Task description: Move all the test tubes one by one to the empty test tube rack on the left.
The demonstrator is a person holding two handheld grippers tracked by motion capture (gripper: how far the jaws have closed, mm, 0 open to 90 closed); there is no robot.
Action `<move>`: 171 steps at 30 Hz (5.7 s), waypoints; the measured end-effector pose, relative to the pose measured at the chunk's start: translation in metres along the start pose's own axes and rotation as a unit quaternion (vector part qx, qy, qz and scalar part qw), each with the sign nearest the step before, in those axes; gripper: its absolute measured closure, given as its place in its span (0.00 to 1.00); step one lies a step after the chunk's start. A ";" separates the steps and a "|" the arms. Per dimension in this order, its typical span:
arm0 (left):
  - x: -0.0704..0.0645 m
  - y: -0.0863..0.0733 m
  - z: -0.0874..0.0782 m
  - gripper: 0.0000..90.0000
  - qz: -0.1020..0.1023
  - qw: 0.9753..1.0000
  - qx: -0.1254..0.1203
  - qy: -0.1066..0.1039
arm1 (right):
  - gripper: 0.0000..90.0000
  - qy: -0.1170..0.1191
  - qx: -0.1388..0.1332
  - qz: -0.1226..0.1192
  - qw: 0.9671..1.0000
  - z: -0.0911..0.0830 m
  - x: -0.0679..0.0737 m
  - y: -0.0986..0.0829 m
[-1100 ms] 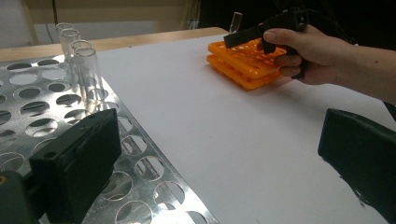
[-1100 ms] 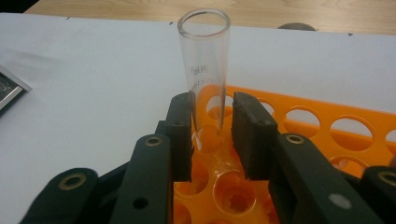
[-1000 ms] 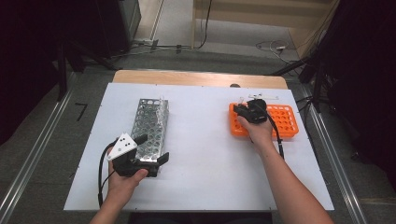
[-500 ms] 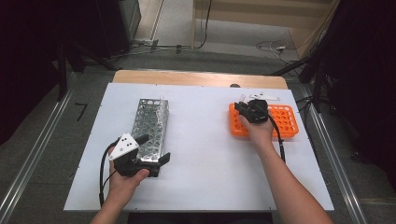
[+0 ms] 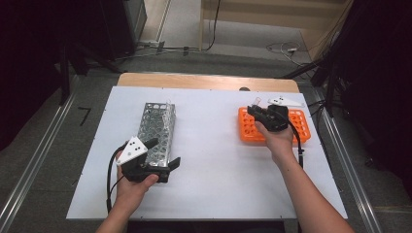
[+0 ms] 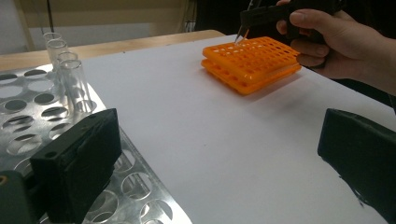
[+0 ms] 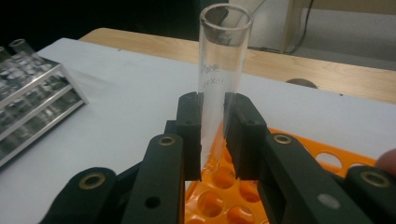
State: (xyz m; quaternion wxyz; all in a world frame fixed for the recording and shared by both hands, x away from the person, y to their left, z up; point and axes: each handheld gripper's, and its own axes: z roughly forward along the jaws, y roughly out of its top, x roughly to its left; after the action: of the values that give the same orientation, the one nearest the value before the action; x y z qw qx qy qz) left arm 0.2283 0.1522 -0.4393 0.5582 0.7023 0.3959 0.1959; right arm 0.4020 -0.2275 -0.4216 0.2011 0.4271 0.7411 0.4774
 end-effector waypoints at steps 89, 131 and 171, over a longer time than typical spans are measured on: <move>-0.066 0.024 0.059 0.85 0.074 0.993 0.046 -0.084 | 0.76 0.183 0.057 -0.159 0.968 -0.046 0.152 -0.067; 0.019 0.055 0.021 0.85 0.023 0.999 -0.003 0.035 | 0.00 0.136 0.025 -0.102 0.985 -0.089 0.059 -0.078; 0.059 0.041 0.054 0.85 0.006 0.989 0.068 0.133 | 0.00 0.078 0.015 -0.079 0.994 -0.124 0.011 -0.105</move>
State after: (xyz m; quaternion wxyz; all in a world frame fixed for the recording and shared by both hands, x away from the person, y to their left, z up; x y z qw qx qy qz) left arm 0.3172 0.1615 -0.4274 0.4499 0.7091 0.4746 0.2637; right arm 0.2624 -0.3035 -0.4552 0.1733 0.3316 0.7930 0.4807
